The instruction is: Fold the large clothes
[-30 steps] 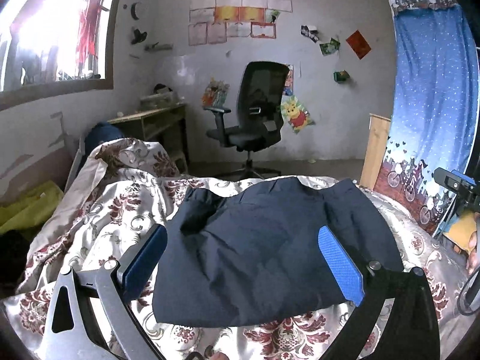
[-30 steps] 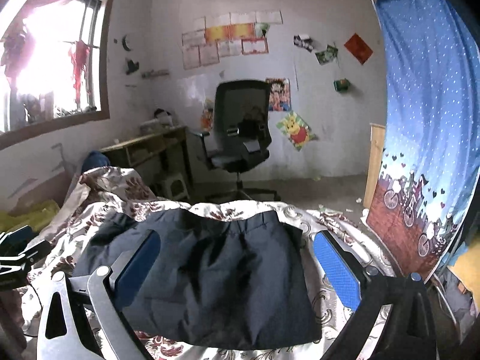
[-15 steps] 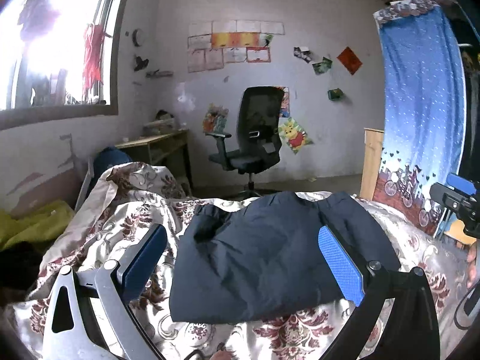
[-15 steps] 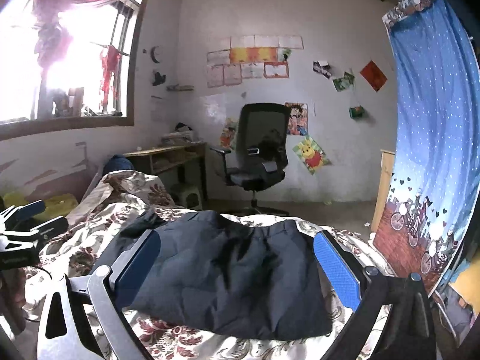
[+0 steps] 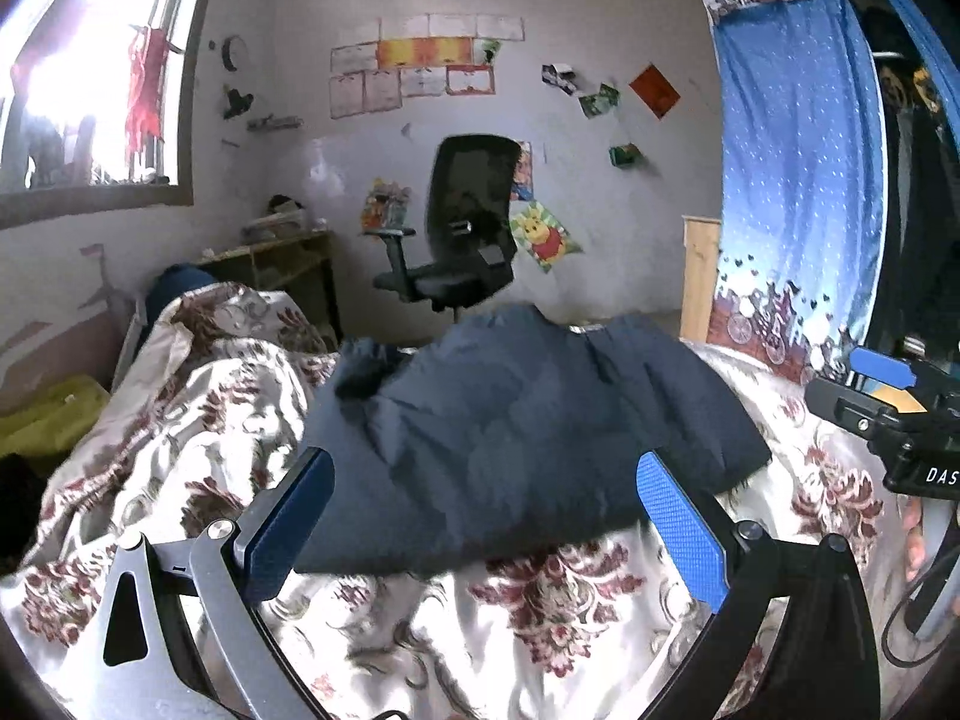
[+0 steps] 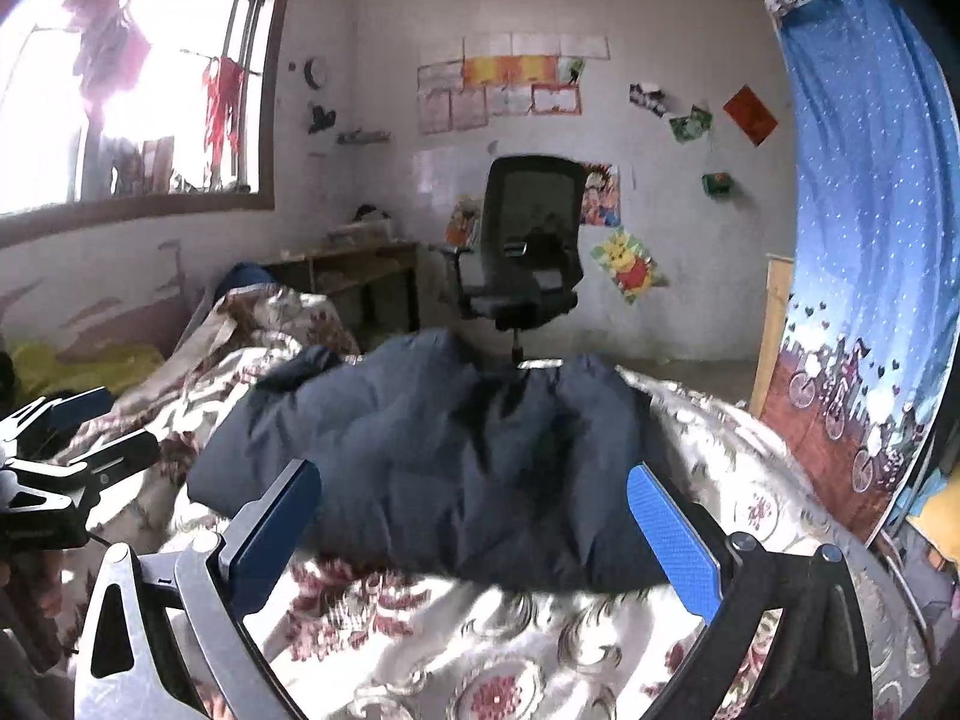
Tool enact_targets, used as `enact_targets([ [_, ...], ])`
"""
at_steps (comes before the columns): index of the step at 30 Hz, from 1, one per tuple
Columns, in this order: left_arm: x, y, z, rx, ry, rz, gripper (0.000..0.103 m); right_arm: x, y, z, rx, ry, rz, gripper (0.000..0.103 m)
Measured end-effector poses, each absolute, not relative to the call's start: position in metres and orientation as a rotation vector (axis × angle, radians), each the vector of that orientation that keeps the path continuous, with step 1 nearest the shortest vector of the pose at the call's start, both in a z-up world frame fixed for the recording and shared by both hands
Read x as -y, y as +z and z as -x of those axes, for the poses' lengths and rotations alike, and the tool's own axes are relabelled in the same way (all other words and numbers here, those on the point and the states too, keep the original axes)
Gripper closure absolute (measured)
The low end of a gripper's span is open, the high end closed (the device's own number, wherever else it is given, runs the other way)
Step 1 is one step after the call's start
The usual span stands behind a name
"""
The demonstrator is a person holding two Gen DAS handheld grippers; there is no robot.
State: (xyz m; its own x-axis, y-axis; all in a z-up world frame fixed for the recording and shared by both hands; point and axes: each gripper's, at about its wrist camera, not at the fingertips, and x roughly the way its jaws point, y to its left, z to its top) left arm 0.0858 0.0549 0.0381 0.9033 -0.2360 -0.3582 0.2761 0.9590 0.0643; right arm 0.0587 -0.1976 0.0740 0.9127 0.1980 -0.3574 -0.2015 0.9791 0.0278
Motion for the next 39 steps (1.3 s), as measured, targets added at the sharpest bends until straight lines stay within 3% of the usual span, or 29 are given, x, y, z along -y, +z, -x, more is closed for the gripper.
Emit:
enact_targets([
  [18,-0.058,0.007,-0.101,-0.483,-0.218,-0.052,0.004,0.197,0.040,-0.071,-0.430,0.200,-0.008,0.000],
  [39,-0.058,0.005,-0.097,-0.485,-0.228,-0.052,0.004,0.203,0.039,-0.071,-0.440,0.188,-0.018,0.000],
])
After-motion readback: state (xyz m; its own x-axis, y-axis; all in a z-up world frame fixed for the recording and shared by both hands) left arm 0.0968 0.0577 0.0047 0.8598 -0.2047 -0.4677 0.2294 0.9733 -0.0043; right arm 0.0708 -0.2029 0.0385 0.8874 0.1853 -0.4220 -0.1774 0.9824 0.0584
